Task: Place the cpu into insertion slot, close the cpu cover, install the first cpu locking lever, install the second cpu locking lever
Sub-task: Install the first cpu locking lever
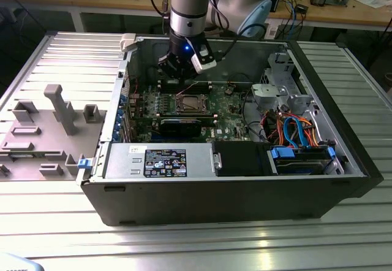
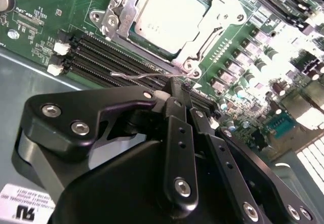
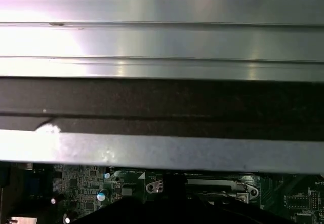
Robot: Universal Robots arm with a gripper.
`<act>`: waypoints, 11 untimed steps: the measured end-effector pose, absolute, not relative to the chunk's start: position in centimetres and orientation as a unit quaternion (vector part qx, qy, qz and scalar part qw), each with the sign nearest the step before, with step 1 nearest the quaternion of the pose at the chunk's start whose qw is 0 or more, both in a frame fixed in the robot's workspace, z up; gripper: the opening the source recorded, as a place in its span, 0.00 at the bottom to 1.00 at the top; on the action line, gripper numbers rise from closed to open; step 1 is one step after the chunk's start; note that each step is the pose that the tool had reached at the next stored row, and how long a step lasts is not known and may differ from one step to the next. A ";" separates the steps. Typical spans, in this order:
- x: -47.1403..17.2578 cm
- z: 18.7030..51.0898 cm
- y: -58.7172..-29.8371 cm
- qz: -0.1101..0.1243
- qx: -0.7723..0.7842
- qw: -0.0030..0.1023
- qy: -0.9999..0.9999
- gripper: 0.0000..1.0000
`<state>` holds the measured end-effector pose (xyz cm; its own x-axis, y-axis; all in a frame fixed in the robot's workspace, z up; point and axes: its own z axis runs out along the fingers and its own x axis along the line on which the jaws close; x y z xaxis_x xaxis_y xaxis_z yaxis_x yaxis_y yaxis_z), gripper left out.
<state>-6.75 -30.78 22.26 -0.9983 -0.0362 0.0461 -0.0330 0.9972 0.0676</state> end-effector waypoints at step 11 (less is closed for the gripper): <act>-5.9 21.3 -30.8 -0.033 0.024 0.024 -0.999 0.11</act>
<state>-5.94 -30.78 21.30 -0.9977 -0.0501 0.0467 -0.0469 0.9966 0.0674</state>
